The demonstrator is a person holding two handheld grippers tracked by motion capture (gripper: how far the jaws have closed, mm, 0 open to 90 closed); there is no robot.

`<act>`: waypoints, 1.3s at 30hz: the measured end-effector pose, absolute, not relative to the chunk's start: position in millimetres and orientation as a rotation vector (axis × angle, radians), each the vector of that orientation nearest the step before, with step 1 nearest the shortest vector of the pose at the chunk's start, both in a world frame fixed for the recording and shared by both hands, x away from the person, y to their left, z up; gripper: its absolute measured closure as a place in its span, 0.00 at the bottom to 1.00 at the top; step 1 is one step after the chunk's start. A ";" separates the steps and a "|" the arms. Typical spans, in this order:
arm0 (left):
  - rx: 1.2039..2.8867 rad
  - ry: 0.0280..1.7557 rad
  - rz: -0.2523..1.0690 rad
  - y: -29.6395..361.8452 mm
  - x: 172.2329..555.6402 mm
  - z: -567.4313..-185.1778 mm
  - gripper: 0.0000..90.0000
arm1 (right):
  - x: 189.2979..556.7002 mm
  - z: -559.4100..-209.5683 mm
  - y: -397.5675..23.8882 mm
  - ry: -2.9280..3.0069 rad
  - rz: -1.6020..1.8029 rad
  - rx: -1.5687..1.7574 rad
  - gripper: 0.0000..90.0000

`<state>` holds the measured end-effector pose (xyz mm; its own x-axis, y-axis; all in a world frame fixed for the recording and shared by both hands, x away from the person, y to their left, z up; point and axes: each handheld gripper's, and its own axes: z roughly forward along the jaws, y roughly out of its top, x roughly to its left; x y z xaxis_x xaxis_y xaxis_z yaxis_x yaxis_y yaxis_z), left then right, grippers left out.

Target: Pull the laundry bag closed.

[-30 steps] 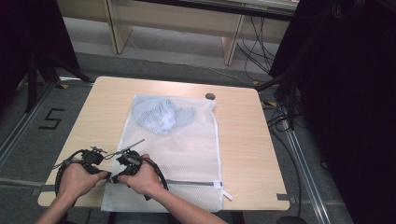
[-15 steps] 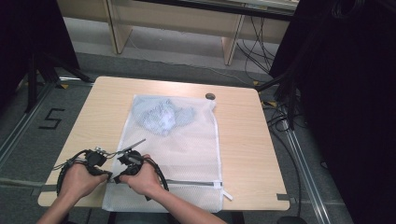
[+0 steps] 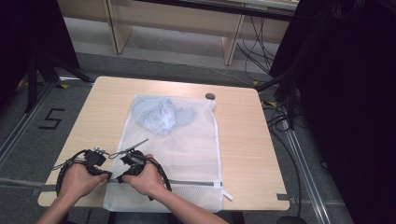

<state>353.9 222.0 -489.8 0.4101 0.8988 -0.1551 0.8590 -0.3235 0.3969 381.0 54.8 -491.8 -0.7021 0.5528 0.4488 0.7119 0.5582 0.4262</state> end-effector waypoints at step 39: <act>2.236 1.517 0.116 223.9 354.2 -490.1 1.00 | 378.1 -484.5 39.5 -2.565 -0.856 -1.036 0.97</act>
